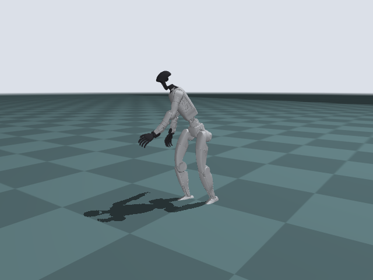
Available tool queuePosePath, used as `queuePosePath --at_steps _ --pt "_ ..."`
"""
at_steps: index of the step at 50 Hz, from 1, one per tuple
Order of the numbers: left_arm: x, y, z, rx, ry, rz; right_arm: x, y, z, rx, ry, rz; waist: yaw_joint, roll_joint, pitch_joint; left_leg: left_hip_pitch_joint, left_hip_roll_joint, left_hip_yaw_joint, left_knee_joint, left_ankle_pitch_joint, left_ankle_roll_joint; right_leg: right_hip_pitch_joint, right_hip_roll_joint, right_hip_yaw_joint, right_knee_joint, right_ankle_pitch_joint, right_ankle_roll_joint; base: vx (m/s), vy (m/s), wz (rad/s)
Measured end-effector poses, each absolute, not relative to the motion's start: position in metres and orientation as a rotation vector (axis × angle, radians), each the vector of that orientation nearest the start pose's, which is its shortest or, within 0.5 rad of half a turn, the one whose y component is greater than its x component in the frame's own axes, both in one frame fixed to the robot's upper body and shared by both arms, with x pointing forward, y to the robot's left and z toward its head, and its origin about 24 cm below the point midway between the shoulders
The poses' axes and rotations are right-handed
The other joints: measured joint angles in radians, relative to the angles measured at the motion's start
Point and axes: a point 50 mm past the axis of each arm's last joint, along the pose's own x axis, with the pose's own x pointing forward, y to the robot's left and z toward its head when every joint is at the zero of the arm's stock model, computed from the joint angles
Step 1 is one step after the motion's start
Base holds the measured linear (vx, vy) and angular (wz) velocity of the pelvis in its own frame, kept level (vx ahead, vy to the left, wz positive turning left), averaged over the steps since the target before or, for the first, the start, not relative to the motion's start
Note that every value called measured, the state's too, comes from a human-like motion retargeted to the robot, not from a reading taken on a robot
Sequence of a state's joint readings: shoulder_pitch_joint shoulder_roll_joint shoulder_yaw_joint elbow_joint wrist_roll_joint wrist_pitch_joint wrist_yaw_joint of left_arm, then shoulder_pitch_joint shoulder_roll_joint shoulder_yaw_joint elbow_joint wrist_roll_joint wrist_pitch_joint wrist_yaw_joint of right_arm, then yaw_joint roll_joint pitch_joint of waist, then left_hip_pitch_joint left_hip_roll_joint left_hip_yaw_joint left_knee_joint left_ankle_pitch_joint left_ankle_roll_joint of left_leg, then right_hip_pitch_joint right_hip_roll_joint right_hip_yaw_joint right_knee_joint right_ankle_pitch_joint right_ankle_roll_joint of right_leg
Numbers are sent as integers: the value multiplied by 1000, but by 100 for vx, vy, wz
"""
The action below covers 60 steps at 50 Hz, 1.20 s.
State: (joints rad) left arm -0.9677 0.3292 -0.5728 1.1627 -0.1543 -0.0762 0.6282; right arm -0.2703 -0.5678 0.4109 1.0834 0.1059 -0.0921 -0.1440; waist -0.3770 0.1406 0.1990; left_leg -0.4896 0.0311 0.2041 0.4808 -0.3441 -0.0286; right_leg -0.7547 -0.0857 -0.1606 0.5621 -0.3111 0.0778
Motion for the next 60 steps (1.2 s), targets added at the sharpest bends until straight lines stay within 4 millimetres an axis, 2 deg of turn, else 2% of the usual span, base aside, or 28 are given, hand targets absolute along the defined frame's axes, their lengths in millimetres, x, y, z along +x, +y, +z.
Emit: queuePosePath --at_steps 8,17,30,48,60 --pt "397 174 105 637 -20 389 219 -308 -73 -696 754 -122 17 14 -32 -83 20 6 93 -38 -7 -55 -5 -25 30 -9 4 0 0 0" --pt "396 169 96 610 33 367 217 -308 -75 -684 775 -114 28 31 -48 -76 78 97 187 -114 27 -63 -10 -66 34 -15 8 0 0 0" --pt "392 169 88 603 56 358 214 -304 -79 -643 788 -94 22 31 -61 -40 89 126 107 -136 37 -54 -10 -102 9 0 5 -1 0 9" --pt "396 174 100 542 57 438 209 -297 -87 -596 823 -111 32 9 -21 -91 75 49 58 -107 34 -75 -14 -141 -35 37 -21 -2 -2 18" --pt "387 170 82 436 90 456 217 -297 -80 -597 769 -148 64 24 13 -81 94 35 190 -161 38 -67 8 -179 -62 76 -34 -9 4 7"
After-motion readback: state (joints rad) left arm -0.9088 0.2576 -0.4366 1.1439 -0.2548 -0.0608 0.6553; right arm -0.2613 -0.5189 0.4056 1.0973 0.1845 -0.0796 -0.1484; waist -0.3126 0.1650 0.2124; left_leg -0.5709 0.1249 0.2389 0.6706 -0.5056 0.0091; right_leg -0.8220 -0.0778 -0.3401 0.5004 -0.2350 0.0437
